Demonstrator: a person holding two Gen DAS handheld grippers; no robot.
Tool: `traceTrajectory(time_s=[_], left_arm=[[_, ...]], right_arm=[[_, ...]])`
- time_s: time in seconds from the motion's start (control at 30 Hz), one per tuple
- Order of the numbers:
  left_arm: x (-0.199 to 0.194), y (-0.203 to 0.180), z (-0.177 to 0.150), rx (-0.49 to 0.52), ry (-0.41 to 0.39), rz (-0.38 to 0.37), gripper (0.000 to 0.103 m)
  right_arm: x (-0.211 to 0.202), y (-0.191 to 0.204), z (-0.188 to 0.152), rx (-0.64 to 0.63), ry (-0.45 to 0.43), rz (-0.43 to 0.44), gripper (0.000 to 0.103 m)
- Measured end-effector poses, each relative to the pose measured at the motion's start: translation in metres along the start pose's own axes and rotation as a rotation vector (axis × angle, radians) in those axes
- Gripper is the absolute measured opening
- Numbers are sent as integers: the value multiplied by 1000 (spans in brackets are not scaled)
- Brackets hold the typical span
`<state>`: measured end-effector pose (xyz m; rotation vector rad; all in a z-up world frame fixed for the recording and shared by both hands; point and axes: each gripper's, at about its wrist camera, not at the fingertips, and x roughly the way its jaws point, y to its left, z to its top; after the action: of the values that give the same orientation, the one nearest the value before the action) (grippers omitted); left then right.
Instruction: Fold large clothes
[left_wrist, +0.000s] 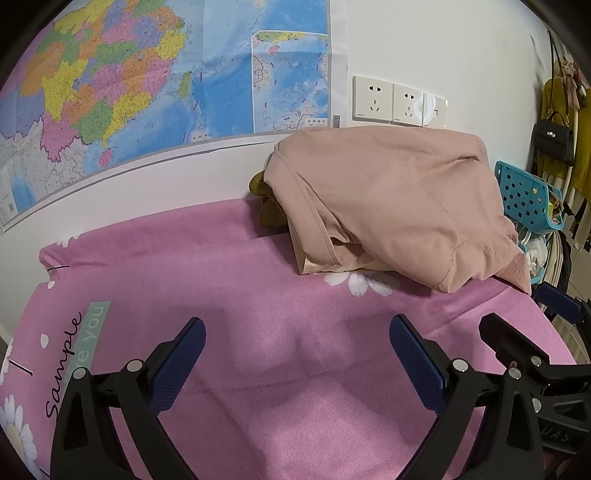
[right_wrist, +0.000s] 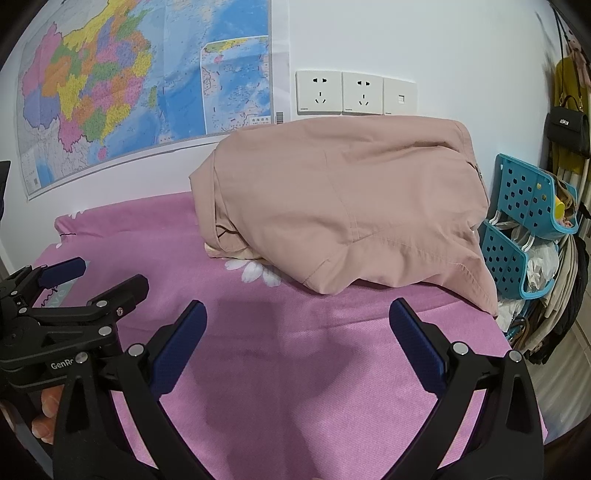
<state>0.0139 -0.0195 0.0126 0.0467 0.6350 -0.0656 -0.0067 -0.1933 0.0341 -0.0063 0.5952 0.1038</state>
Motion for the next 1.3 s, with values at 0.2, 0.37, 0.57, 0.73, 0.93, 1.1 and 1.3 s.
traceTrajectory(time_s=[0.2, 0.37, 0.57, 0.73, 0.93, 1.1, 1.3], left_arm=[[1, 0, 0, 1, 1, 0, 96], [2, 1, 0, 1, 3, 2, 96], [4, 2, 1, 0, 7, 2, 96], [5, 1, 0, -1, 9, 5, 96], [8, 1, 0, 1, 16, 8, 96], [9, 1, 1, -2, 17, 8, 96], [12, 2, 2, -5, 19, 11, 96]], right_arm=[[1, 1, 1, -6, -5, 1, 97], [1, 1, 1, -5, -7, 0, 97], [0, 1, 2, -6, -10, -4, 97], [1, 1, 3, -8, -9, -3, 97], [3, 2, 5, -16, -10, -4, 97], [5, 2, 7, -22, -15, -2, 97], [8, 3, 9, -35, -12, -2, 97]])
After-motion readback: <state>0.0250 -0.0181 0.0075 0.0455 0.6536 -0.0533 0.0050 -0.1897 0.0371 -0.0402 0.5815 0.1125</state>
